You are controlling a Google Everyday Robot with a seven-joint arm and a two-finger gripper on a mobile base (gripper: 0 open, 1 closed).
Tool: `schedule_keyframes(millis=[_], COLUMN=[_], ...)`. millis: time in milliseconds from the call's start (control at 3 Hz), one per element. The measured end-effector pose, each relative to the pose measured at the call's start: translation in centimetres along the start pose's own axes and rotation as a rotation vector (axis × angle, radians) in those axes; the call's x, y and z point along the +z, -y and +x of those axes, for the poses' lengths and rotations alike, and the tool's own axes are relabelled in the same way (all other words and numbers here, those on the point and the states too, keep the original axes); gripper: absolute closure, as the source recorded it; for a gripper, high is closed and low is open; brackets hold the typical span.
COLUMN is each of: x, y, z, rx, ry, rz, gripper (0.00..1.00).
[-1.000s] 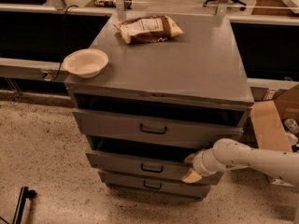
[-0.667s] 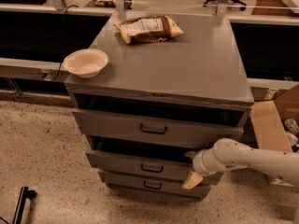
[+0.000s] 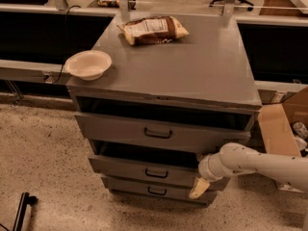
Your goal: Open middle drawer
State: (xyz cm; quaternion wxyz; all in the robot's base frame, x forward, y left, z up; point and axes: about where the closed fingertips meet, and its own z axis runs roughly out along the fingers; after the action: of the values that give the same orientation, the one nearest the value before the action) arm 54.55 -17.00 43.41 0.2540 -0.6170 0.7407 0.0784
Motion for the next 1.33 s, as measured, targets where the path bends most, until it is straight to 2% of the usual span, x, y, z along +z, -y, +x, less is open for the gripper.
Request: schedule_keyframes(millis=[1333], x=[0.0], y=[0.0], z=[0.0], rx=[0.0], ry=[0.0], rz=[0.0], gripper=[0.0])
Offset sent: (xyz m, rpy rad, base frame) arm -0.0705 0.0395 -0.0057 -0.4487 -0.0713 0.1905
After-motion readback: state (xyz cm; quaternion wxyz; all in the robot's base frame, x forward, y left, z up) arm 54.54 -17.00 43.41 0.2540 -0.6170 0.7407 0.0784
